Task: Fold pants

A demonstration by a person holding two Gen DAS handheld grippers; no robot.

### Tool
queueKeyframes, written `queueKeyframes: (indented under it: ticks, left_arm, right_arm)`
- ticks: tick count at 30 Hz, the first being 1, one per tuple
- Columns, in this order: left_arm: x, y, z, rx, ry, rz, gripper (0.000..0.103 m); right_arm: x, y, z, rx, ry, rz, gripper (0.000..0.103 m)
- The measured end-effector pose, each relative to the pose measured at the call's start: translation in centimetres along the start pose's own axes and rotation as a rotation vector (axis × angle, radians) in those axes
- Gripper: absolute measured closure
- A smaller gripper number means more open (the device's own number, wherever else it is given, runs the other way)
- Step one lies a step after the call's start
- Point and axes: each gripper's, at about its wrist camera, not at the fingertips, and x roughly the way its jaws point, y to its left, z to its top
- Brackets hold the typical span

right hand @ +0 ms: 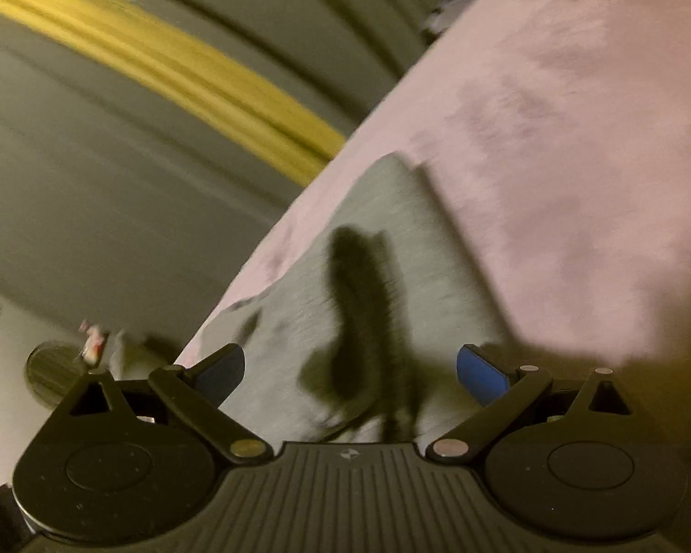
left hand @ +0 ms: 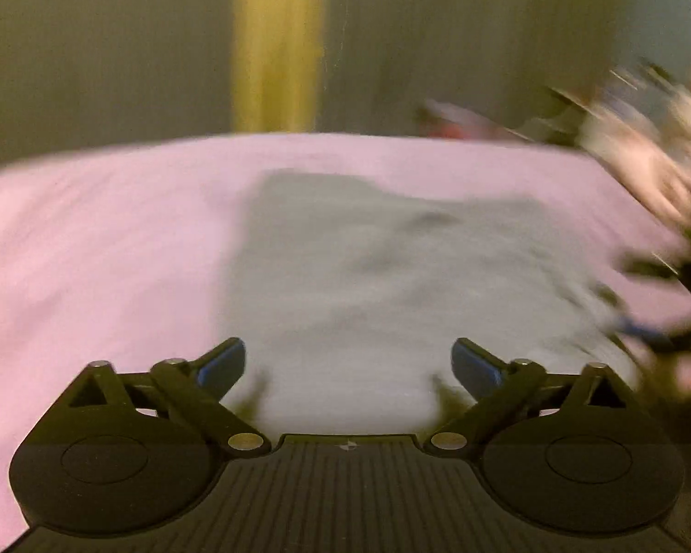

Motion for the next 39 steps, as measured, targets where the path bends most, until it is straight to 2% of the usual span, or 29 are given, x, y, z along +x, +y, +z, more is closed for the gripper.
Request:
queueKeyframes:
  ticks: [2,4,6,7,9,11,14,15,18,21,24,27,31,39]
  left_arm:
    - [1.0,3.6,-0.3,-0.189,0.027,0.108,0.002]
    - [1.7,6.7,-1.6,-0.366,0.071,0.166,0.002]
    - [2.7,10.1,-3.0,-0.6,0.151,0.146,0.002]
    - [2.7,11.5,-3.6,-0.694,0.149,0.141,0.002]
    - [2.2,13.9,-4.8,-0.875,0.088,0.131,0.002]
    - [1.6,15.4,-5.5,-0.966,0.054,0.115,0.002]
    - [1.5,14.5,-5.1,-0.924,0.043,0.149,0.002]
    - [1.4,14.4,-5.0,-0.902,0.04,0.165,0.002]
    - [0.9,14.6,-4.8,-0.888,0.047,0.187,0.002]
    - [0.5,15.3,-5.6,-0.903,0.045,0.182,0.002]
    - [0.9,15.2,-5.6,-0.902,0.045,0.181,0.002]
    - [1.3,15.1,-5.5,-0.903,0.048,0.177,0.002]
    - [1.3,15.2,-5.6,-0.91,0.048,0.172,0.002]
    - [0.7,15.5,-6.0,-0.925,0.044,0.159,0.002]
  right_arm:
    - [0.8,0.4,-0.4,-0.004,0.043,0.008,0.004]
    - [1.7,0.3,-0.7,0.008,0.083,-0.013,0.004]
    - [2.1,0.0,-1.1,0.014,0.098,-0.034,0.004]
    - [2.0,-0.1,-1.1,0.018,0.094,-0.032,0.004]
    - [1.7,0.4,-0.9,0.015,0.079,-0.041,0.004]
    - [1.1,1.0,-0.8,0.01,0.052,-0.054,0.004]
    - [0.2,1.8,-0.9,0.022,0.018,-0.041,0.005]
    - [0.0,2.1,-1.0,0.025,0.022,-0.041,0.01]
    - [-0.4,2.8,-0.9,0.016,0.031,-0.05,0.038]
    - [-0.8,3.0,-0.7,0.016,0.064,-0.091,0.053]
    - [-0.5,2.6,-0.9,0.098,0.123,-0.072,0.054]
    - [-0.3,2.8,-1.3,0.109,0.114,-0.08,0.053]
    - [0.2,1.9,-1.6,0.196,0.116,-0.09,0.052]
    - [0.3,2.0,-1.4,0.186,0.138,-0.118,0.051]
